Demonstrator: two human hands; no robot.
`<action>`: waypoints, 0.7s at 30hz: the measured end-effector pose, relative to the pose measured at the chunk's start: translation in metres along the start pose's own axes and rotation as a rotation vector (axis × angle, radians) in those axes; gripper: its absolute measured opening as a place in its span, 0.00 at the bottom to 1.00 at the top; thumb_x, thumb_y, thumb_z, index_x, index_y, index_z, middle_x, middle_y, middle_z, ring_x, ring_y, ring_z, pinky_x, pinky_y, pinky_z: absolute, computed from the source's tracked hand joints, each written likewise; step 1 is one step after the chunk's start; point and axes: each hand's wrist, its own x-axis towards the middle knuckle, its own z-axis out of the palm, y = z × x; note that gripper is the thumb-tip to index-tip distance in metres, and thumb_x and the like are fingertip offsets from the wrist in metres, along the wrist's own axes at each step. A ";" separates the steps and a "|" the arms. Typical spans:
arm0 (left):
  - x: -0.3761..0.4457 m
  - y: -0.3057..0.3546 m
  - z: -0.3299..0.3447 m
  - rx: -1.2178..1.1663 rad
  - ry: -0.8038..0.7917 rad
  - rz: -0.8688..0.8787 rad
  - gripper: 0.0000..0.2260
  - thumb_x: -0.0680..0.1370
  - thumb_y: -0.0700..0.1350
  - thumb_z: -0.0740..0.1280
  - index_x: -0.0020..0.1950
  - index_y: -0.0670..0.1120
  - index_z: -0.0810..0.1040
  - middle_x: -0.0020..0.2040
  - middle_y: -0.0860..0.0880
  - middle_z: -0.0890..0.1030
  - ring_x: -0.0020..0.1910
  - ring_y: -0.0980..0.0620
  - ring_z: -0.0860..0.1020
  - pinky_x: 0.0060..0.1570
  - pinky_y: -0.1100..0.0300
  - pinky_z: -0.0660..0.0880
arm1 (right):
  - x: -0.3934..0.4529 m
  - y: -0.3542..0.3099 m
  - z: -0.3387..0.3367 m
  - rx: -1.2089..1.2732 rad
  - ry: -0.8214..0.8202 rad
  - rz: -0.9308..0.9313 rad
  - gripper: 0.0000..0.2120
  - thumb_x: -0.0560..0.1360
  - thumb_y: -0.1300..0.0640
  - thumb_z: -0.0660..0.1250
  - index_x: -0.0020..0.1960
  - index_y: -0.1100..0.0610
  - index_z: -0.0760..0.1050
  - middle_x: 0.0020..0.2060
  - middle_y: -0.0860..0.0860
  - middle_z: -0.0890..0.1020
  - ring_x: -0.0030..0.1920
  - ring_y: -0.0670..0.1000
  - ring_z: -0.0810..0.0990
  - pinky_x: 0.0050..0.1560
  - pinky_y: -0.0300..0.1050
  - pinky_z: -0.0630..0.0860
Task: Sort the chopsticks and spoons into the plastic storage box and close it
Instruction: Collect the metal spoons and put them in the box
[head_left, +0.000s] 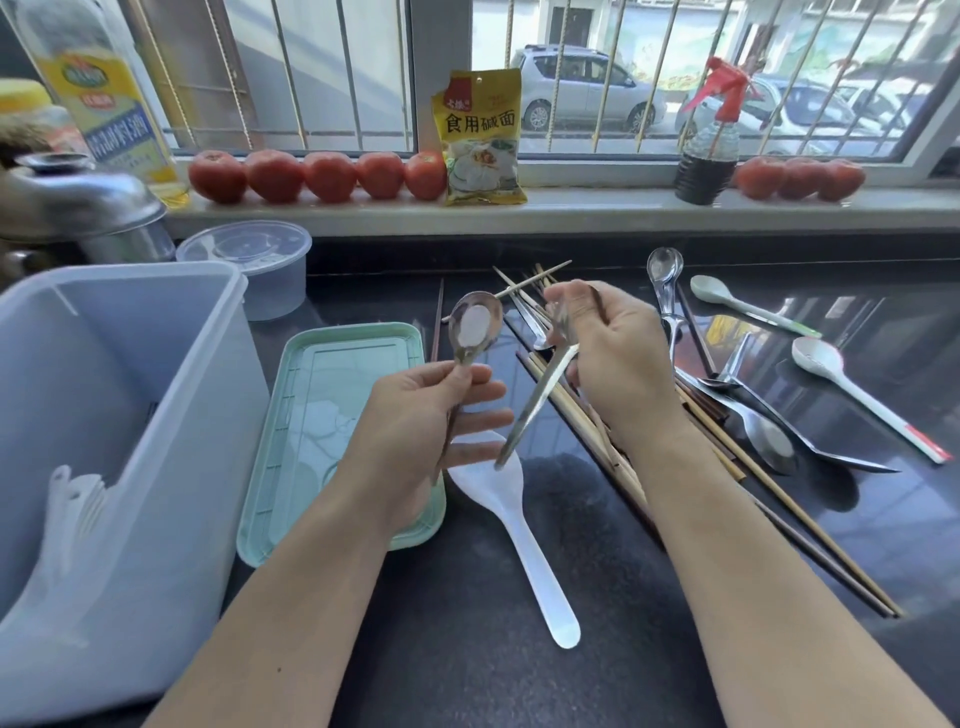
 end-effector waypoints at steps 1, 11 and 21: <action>0.000 0.001 0.000 -0.004 -0.039 -0.010 0.09 0.84 0.41 0.64 0.54 0.38 0.83 0.49 0.41 0.87 0.47 0.40 0.87 0.41 0.47 0.85 | 0.000 0.001 0.000 0.001 -0.010 0.003 0.14 0.85 0.49 0.59 0.50 0.49 0.83 0.38 0.55 0.81 0.32 0.43 0.77 0.35 0.42 0.75; -0.005 -0.002 0.002 0.080 -0.157 -0.037 0.11 0.85 0.41 0.61 0.53 0.39 0.82 0.38 0.42 0.81 0.27 0.49 0.76 0.27 0.60 0.71 | -0.013 -0.009 0.013 -0.035 -0.404 0.012 0.31 0.84 0.40 0.52 0.44 0.66 0.77 0.36 0.63 0.81 0.35 0.55 0.79 0.43 0.57 0.79; -0.008 0.002 0.007 -0.053 -0.201 -0.111 0.09 0.86 0.40 0.58 0.49 0.44 0.76 0.34 0.45 0.73 0.26 0.50 0.69 0.24 0.61 0.64 | -0.019 -0.018 0.018 -0.265 -0.420 -0.100 0.25 0.85 0.48 0.56 0.31 0.56 0.70 0.35 0.47 0.70 0.38 0.40 0.69 0.44 0.36 0.65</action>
